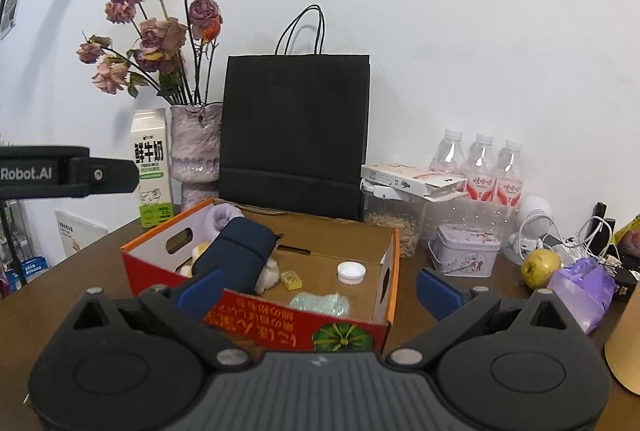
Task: Organize objects
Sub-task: 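Move both grippers back toward the braided cable and white cloth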
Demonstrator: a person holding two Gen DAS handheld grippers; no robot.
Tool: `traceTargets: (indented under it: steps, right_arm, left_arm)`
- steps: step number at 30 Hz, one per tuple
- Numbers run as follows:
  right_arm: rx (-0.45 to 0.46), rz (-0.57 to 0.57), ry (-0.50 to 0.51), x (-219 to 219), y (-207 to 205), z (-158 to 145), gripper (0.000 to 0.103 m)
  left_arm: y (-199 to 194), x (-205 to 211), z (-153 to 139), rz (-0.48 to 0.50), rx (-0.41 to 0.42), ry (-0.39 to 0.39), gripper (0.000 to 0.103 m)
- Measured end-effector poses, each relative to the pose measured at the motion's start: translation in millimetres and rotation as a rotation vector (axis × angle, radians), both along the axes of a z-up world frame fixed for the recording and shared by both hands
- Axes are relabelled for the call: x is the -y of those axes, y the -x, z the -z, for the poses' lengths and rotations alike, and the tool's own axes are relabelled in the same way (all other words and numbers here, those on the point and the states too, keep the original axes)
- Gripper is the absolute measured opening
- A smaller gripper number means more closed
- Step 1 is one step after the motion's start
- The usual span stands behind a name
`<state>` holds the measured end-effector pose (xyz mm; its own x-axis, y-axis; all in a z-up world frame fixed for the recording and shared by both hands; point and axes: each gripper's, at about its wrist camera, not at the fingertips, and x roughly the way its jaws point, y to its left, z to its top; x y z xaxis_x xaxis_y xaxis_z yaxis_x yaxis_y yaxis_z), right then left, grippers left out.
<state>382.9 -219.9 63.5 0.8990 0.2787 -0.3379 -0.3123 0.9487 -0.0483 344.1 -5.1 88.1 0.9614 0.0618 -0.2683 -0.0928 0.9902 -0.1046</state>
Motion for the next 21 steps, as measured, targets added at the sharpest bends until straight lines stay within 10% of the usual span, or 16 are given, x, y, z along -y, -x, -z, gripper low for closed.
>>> traceTargets:
  steps: [21]
  right_arm:
    - [-0.032,0.01,-0.05,29.6,90.6,48.3,0.103]
  left_arm:
    - [69.2,-16.9,33.1,0.063,-0.023,0.002,0.103]
